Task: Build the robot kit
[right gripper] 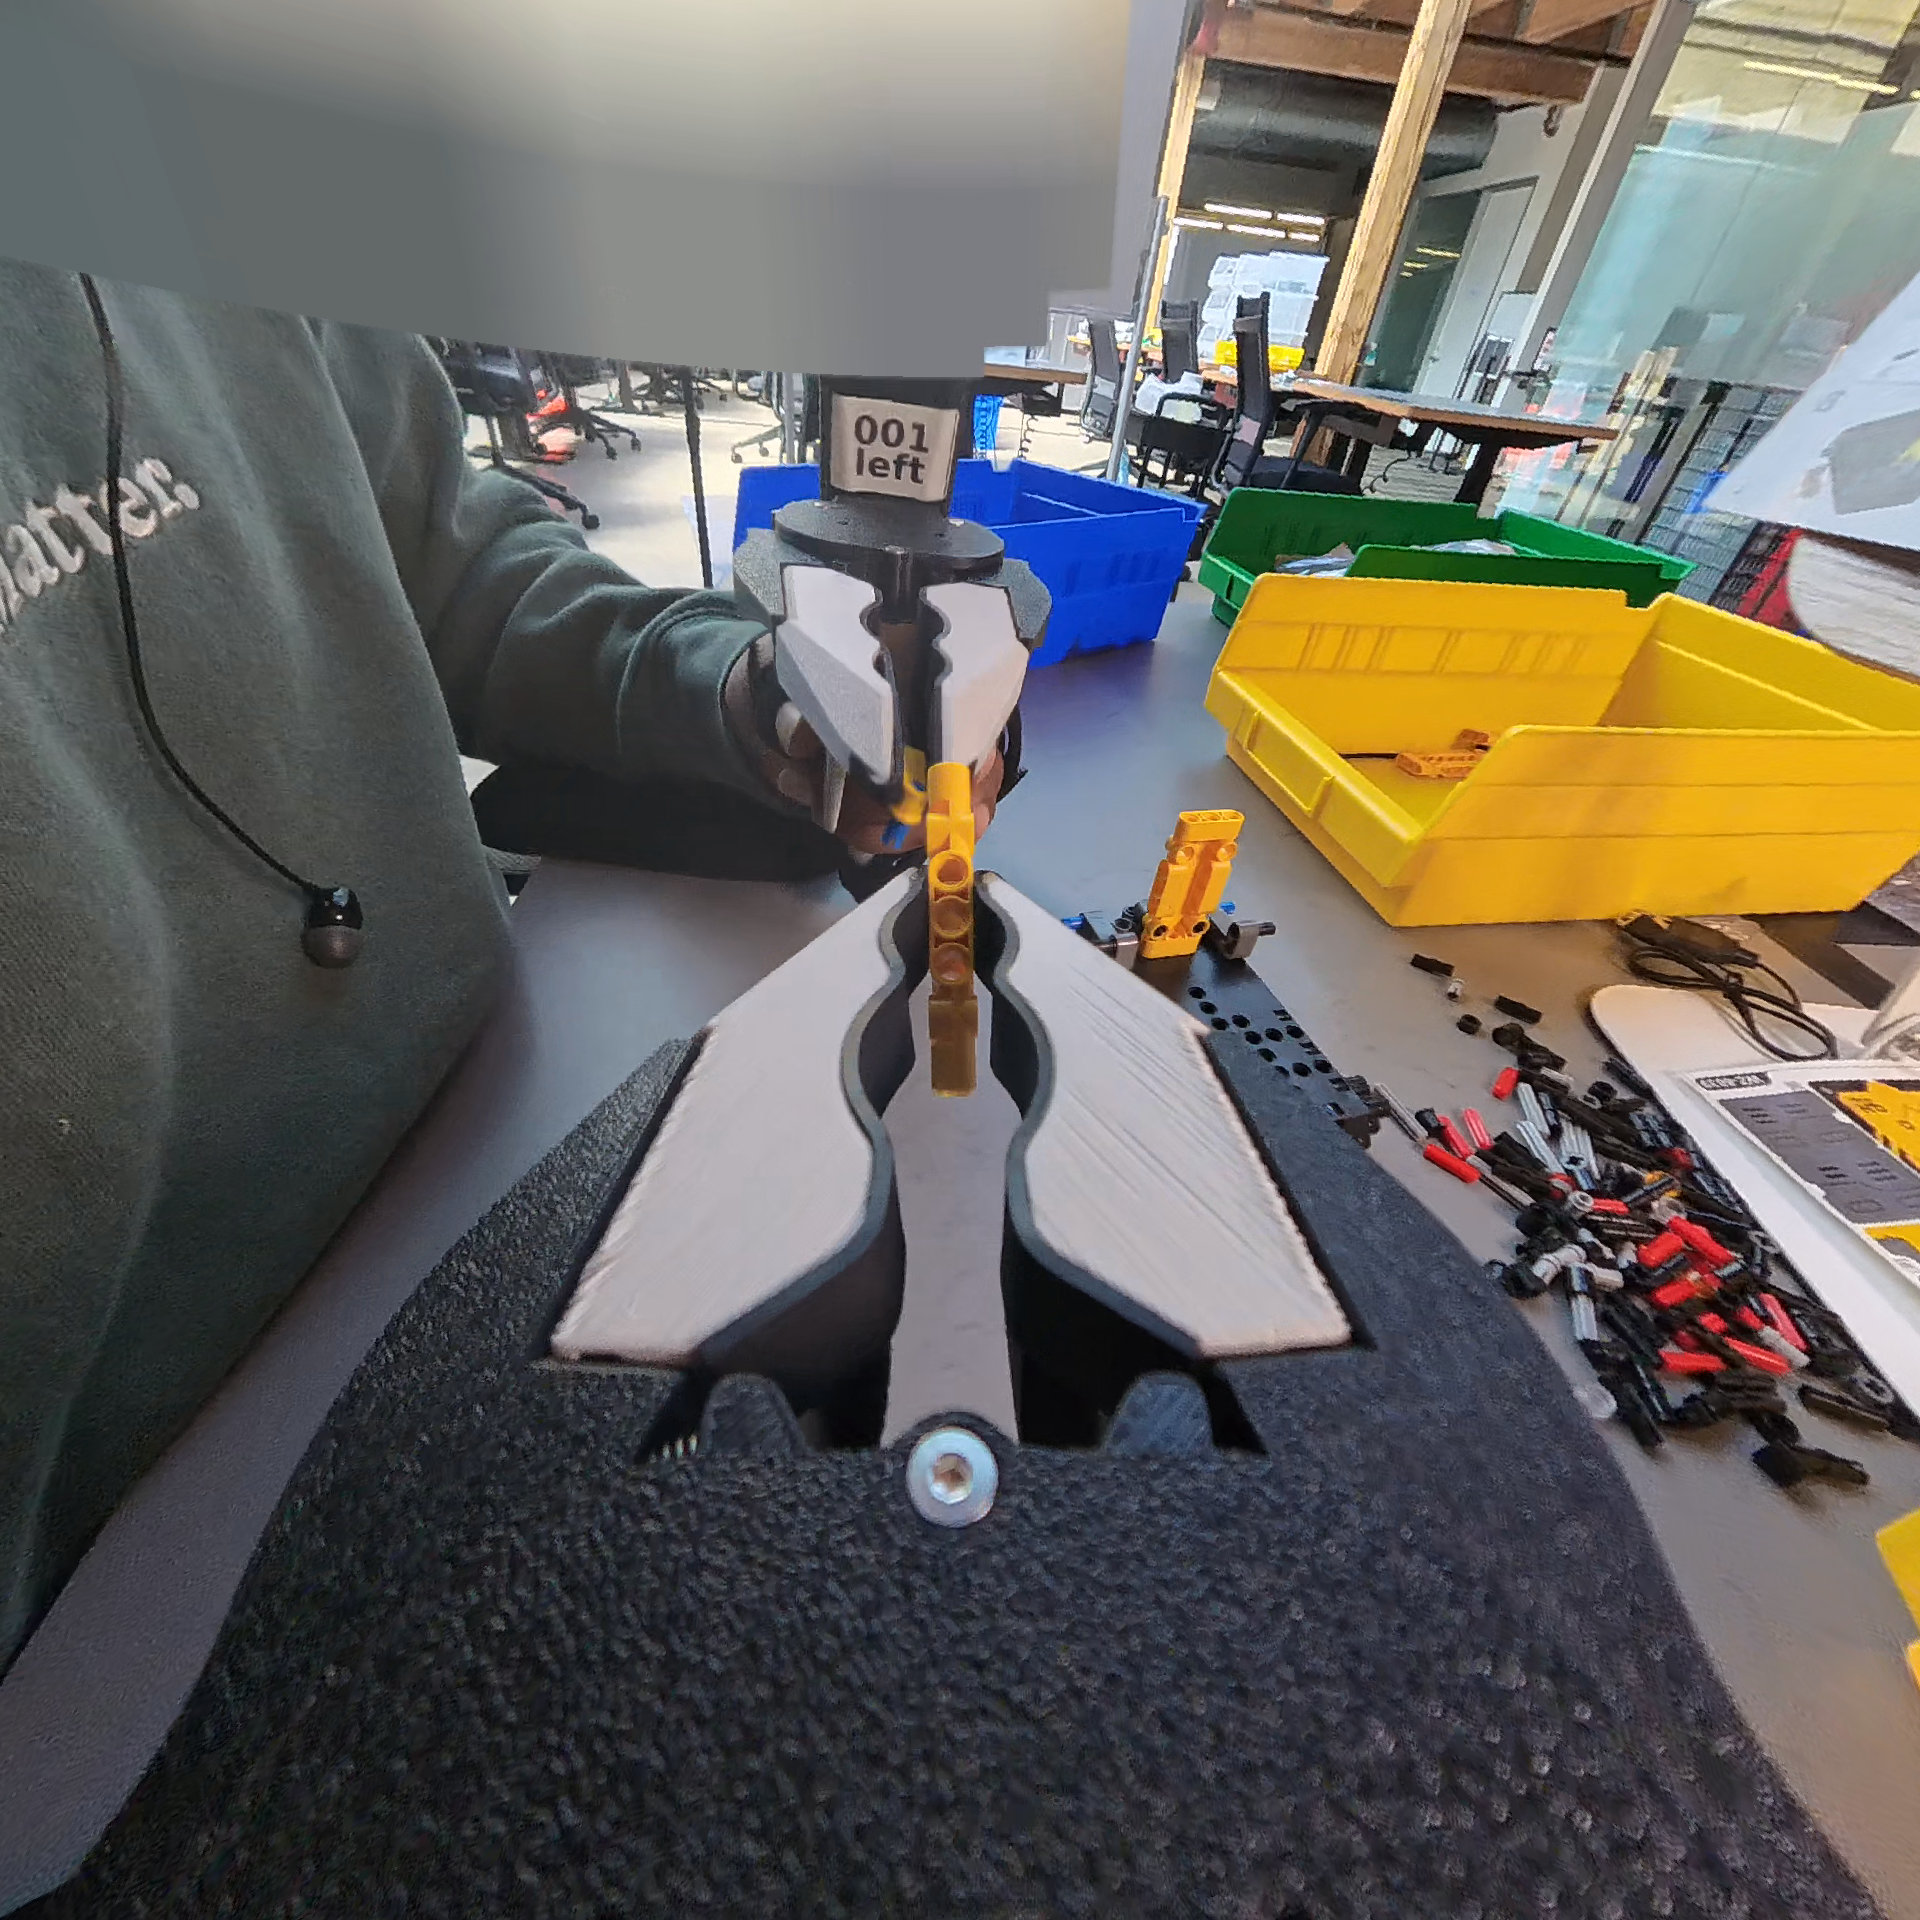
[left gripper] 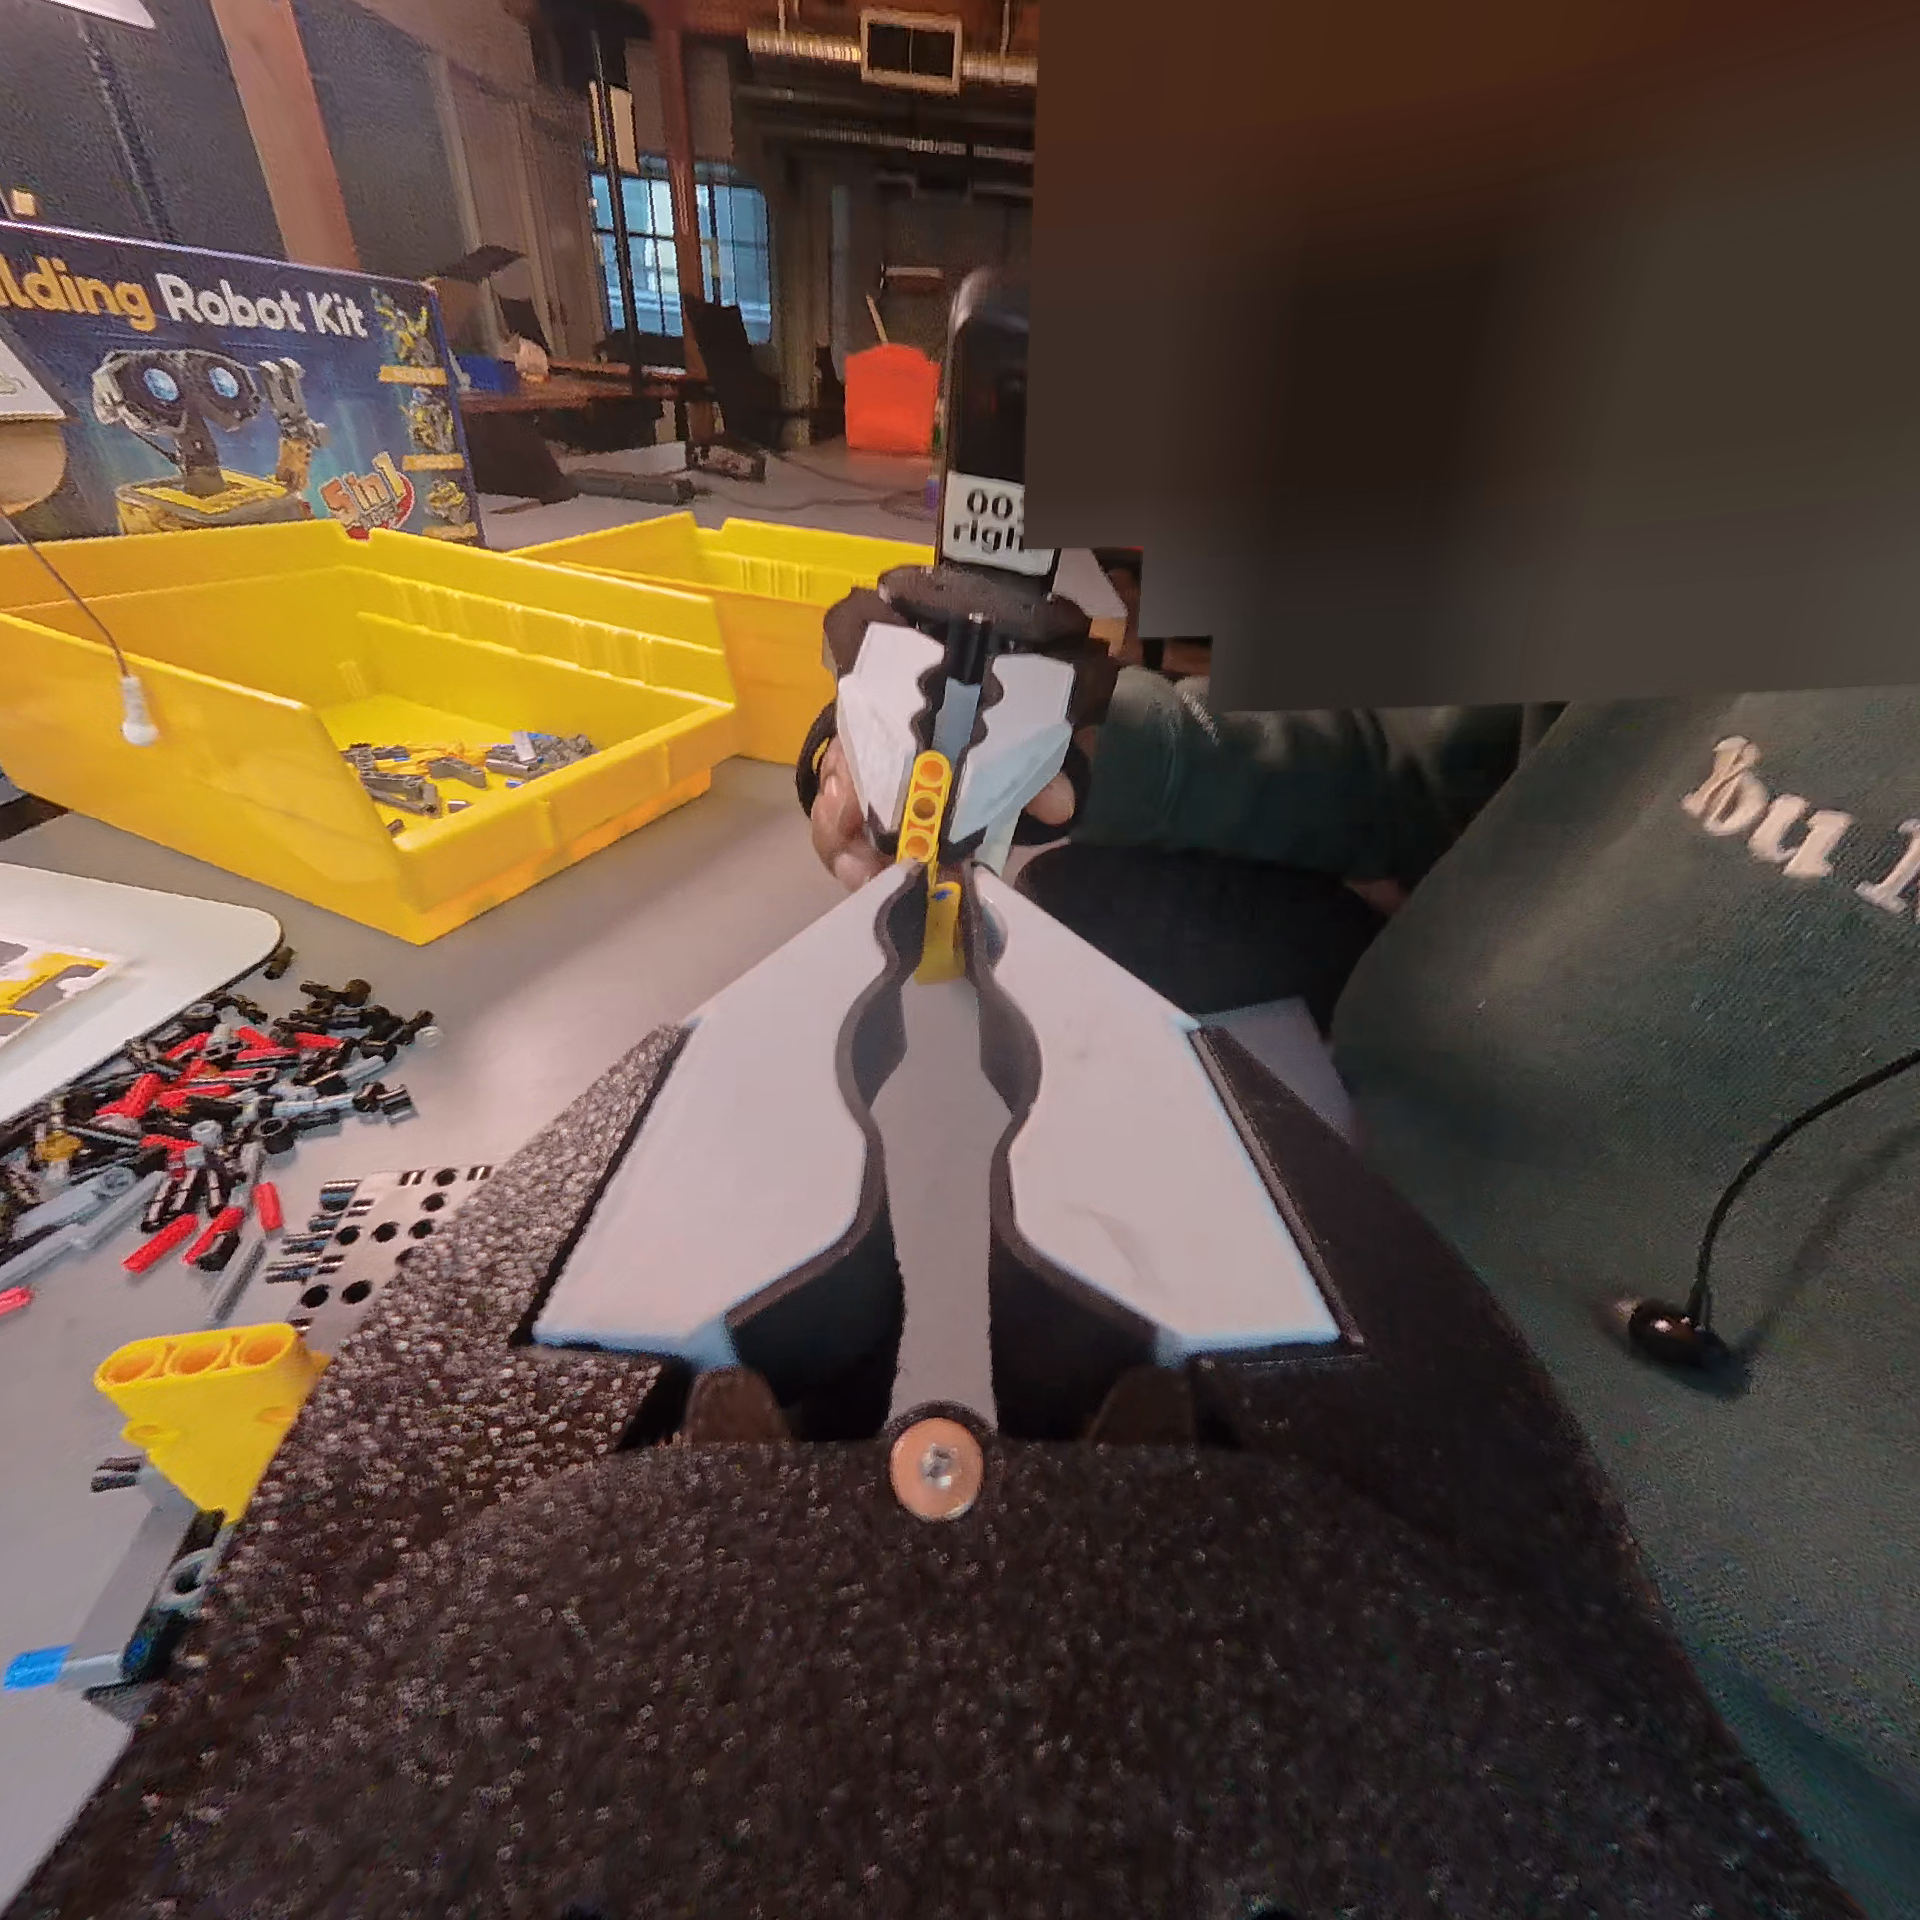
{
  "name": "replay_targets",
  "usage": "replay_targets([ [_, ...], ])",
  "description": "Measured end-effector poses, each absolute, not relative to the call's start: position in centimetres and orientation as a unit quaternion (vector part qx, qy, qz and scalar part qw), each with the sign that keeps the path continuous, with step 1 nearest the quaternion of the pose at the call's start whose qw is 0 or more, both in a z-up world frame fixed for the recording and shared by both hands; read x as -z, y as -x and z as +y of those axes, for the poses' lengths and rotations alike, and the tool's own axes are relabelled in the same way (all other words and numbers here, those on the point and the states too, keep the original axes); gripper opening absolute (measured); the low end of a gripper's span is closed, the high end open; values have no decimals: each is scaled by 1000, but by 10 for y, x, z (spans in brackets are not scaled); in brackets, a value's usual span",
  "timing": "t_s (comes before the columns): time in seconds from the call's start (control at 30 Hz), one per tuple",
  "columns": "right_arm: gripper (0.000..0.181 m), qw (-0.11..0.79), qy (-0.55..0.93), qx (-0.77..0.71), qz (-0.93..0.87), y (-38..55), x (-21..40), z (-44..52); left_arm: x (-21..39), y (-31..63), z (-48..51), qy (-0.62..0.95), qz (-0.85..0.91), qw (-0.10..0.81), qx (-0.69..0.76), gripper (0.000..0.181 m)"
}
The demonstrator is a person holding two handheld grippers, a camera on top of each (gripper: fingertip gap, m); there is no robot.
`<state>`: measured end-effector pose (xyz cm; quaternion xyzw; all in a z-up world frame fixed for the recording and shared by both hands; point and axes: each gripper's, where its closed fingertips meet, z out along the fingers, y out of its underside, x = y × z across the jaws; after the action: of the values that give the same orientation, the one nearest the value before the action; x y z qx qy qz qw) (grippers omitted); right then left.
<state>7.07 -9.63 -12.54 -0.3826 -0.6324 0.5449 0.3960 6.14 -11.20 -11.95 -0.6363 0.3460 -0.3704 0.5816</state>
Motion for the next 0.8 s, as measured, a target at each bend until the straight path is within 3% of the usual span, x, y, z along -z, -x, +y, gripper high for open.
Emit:
replay_targets([
  [0.1,6,383,407,-539,-630,-71,134,-88,104,-49,-107,619,283,587,438,6],
  [0.33,7,275,453,-274,-802,-74,237,-83,99,-28,-93,615,178,576,509,6],
  [0.43,8,261,467,-256,-805,-74,245,-81,91,-19,-90,587,121,568,564,6],
  [0.5,27,287,474,-267,-788,-67,234,-76,88,-12,-87,569,86,563,593,6],
  [0.63,28,431,467,-382,-670,-32,143,-78,88,-6,-79,546,20,548,633,6],
  [0.8,28,552,431,-323,-636,-9,105,-75,89,-12,-75,527,-32,533,661,6],
])
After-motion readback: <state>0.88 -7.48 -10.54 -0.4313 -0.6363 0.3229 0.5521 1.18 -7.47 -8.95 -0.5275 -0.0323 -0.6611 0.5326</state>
